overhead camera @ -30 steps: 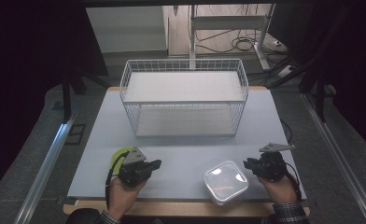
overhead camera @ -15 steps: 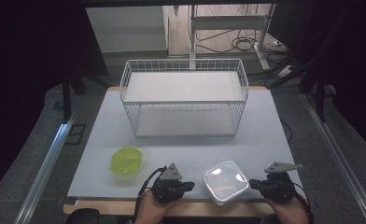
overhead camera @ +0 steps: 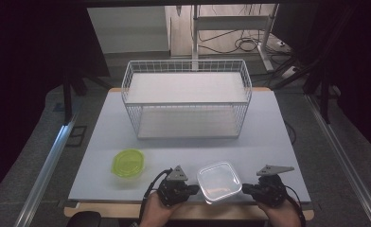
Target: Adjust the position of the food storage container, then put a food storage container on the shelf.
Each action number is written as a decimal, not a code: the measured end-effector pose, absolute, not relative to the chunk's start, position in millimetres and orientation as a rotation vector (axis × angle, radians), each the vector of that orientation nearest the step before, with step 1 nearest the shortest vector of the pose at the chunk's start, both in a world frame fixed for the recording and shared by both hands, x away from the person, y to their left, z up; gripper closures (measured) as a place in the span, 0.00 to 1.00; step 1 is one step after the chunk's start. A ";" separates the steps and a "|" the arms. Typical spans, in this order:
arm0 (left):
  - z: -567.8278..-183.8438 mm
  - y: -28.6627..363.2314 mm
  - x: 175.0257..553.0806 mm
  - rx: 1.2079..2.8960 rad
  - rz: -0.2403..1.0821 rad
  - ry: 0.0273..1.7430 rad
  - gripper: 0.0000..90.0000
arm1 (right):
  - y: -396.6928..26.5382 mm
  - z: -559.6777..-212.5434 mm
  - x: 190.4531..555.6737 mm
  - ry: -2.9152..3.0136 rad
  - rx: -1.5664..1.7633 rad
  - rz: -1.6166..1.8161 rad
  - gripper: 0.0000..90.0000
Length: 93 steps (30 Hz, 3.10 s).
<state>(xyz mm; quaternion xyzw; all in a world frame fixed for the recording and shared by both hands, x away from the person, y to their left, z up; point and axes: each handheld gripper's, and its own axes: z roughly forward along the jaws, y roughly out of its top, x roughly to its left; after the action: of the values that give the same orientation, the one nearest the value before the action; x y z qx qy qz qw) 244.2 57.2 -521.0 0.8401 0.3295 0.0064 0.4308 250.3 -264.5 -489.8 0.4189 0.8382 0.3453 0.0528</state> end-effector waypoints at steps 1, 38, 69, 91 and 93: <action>-521.3 59.8 245.7 2.093 0.019 0.836 0.97 | -260.2 -490.1 251.9 2.552 1.265 1.051 0.97; -502.1 132.5 261.9 2.061 0.247 1.041 0.85 | -205.4 -485.6 308.6 2.570 1.055 1.135 0.82; -492.4 127.2 271.2 2.023 0.255 0.943 0.05 | -196.5 -476.1 299.9 2.531 1.025 1.212 0.17; -503.1 106.2 301.7 2.048 -0.006 0.961 0.13 | -166.5 -485.6 323.7 2.664 1.130 1.243 0.31; -503.5 105.3 301.8 2.051 -0.035 0.950 0.14 | -165.4 -485.6 325.2 2.681 1.156 1.243 0.33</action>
<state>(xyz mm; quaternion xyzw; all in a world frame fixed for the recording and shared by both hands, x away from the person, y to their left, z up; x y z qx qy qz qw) 301.8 105.3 -503.5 0.8206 0.3802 -0.0142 0.4264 325.2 -165.4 -485.6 0.3642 0.8448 0.3917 -0.0157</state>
